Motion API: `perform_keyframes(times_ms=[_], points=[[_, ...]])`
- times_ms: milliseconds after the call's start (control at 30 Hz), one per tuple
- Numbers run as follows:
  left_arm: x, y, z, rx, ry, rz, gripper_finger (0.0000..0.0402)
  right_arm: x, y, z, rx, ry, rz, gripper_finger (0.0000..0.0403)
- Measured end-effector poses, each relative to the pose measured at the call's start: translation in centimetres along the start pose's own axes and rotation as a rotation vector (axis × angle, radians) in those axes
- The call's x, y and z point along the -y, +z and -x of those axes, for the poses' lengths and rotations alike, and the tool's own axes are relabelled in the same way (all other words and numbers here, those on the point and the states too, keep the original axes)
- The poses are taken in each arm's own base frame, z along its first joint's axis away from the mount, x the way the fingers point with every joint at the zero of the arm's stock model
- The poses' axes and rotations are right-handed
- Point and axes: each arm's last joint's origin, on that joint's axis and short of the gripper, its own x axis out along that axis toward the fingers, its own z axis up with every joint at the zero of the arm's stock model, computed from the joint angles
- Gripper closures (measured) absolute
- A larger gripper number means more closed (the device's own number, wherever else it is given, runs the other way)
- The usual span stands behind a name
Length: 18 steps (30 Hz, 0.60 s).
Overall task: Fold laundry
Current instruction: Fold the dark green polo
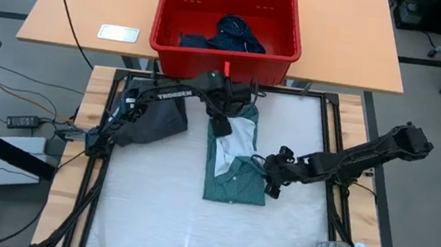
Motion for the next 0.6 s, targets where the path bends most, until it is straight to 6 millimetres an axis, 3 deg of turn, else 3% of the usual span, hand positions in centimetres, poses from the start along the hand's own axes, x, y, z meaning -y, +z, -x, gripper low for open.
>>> perform_keyframes(times_ms=[133,267,600], points=[[1.4,0.6,0.1,0.065,-0.084,-0.013,0.0242,0.9,0.2,-0.9,-0.06,0.009,0.024,0.0278],[2.2,0.1,0.2,0.032,-0.086,-0.004,0.0246,1.6,0.7,-0.8,-0.061,0.044,0.097,0.038],[6.5,-1.8,0.9,-0.063,-0.063,0.079,0.0246,4.1,6.1,0.9,0.177,-0.199,0.462,0.0398]])
